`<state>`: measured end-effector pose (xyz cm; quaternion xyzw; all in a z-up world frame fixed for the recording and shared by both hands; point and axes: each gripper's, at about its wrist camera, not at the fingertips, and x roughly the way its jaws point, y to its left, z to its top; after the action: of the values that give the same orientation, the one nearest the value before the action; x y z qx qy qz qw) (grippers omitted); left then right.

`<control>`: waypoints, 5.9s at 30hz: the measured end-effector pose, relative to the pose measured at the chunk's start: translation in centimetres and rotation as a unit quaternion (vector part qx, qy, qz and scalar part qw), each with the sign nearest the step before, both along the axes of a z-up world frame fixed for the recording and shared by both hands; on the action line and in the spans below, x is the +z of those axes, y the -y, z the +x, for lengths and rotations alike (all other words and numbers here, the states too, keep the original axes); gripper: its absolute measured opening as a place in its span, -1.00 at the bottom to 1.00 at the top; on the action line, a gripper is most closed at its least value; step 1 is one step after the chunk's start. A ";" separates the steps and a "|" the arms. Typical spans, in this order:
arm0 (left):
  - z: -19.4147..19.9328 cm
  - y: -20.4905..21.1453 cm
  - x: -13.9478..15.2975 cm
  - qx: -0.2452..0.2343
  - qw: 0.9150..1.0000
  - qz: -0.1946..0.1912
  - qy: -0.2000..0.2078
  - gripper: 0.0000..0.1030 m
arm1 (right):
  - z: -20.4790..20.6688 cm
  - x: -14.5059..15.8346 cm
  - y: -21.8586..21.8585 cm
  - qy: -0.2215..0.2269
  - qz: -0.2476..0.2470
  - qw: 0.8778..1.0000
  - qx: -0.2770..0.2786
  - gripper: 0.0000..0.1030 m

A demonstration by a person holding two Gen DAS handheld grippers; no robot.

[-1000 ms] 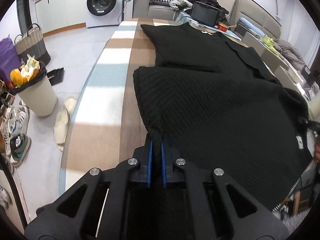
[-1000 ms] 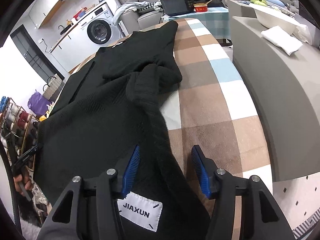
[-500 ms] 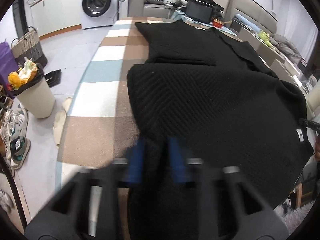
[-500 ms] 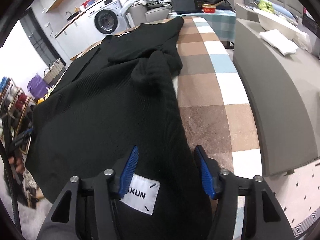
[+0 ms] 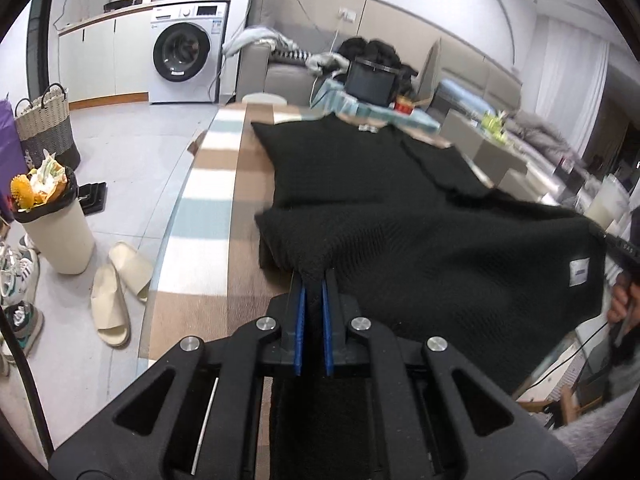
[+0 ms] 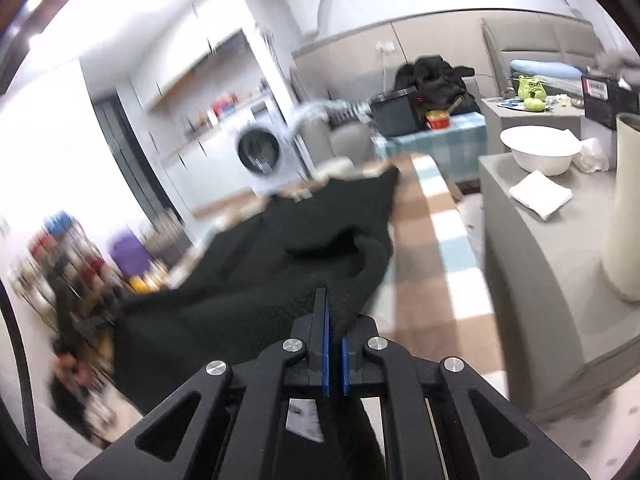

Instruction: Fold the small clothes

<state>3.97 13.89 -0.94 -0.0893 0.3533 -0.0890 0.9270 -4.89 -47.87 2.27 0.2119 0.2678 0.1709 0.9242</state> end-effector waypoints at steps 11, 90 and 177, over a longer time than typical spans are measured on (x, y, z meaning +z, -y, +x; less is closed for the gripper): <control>5.8 -1.5 2.8 0.011 0.999 -0.007 0.032 -0.91 | 6.2 0.7 0.3 -0.024 0.028 0.997 -0.067 -0.92; -0.6 -1.0 -4.2 0.061 0.994 0.010 -0.088 -0.89 | 4.0 -8.8 -2.7 -0.196 -0.039 0.980 0.019 -0.33; 28.7 0.0 -1.3 0.030 0.996 0.083 0.011 -0.94 | 30.4 -5.1 -4.3 -0.094 -0.132 0.986 -0.028 -0.88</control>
<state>32.71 13.87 -2.20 -0.0217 0.3467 -0.0325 0.9372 25.55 -43.57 -2.79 0.1107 0.3680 0.0878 0.9190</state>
